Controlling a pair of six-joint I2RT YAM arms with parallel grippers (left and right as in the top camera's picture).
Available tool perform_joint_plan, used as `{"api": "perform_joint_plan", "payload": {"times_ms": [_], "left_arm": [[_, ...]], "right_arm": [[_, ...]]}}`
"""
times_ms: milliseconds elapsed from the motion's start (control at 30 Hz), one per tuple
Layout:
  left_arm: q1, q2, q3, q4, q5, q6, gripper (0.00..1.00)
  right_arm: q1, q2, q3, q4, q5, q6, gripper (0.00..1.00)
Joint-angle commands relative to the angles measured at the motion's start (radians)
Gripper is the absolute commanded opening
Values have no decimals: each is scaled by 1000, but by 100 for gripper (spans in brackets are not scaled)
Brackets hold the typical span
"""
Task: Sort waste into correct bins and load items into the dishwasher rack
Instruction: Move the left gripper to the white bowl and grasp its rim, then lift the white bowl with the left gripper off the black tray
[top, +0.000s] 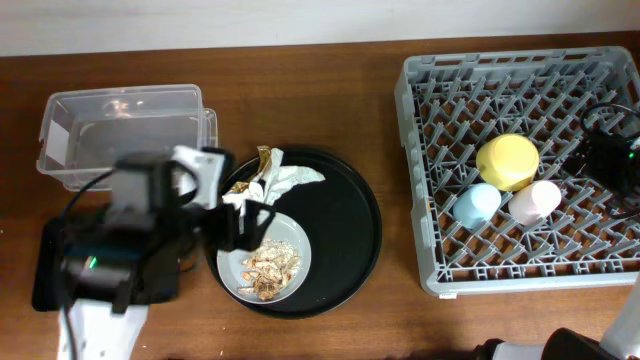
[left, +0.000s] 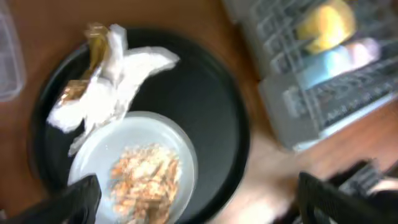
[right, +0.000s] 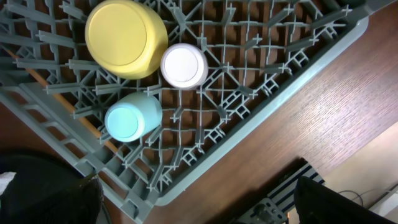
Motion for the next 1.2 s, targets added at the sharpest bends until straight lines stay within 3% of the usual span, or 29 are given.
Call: {"api": "perform_joint_plan", "payload": {"times_ms": [0,267,433,633,767,867,900,1000,1167], "left_arm": [[-212,161,176,-143,-412,-143,99],[-451,388,190,-66,-193,-177,99],[-493,516,190,-62,-263,-195,99],[-521,634,176,-115,-586,-681,99],[-546,703,163,-74,-583,-808,99],[-548,752,163,-26,-591,-808,99],[-548,764,163,-14,-591,-808,98],[-548,811,163,16,-601,-809,74],[-548,881,163,29,-620,-809,70]], "right_arm": [[-6,2,3,-3,5,8,99],[-6,2,3,-3,5,8,99],[-6,2,3,-3,5,8,99],[-6,2,3,-3,5,8,99],[-6,2,3,-3,5,8,99],[-6,2,3,-3,5,8,99],[-6,2,3,-3,5,8,99],[-6,2,3,-3,5,8,99],[-6,2,3,-3,5,8,99]]}}
